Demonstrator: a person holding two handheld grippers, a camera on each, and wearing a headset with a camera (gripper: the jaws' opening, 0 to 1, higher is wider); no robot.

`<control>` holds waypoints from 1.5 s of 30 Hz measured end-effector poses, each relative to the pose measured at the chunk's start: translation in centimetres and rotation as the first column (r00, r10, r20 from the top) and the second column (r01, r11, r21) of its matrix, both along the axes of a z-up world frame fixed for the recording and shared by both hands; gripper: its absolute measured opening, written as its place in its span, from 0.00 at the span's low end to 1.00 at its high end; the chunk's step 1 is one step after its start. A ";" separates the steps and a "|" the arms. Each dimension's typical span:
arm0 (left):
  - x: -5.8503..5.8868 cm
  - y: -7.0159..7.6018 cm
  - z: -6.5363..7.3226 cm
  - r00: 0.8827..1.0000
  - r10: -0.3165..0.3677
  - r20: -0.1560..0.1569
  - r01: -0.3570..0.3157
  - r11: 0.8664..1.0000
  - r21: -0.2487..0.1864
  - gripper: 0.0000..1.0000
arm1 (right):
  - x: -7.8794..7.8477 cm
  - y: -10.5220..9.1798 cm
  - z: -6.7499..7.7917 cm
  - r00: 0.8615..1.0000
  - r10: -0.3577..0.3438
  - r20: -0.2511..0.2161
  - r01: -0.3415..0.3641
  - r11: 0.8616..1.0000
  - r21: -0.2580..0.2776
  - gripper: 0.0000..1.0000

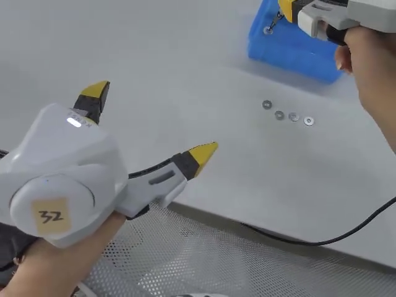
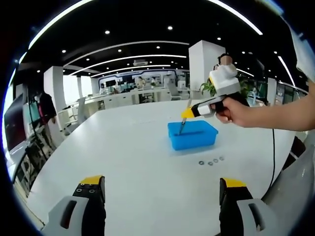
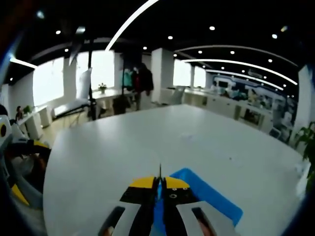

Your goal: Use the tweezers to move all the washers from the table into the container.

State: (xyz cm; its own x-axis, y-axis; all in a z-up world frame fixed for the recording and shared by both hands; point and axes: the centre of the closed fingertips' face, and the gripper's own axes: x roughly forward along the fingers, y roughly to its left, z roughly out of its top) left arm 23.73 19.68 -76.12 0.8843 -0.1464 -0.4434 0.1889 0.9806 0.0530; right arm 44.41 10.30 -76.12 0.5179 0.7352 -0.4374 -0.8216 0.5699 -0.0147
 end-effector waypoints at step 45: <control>-0.3 0.2 -0.9 0.999 -0.004 -0.046 0.006 0.999 0.042 0.99 | -0.4 -0.9 1.1 0.999 -0.042 -0.032 0.044 0.997 0.065 0.02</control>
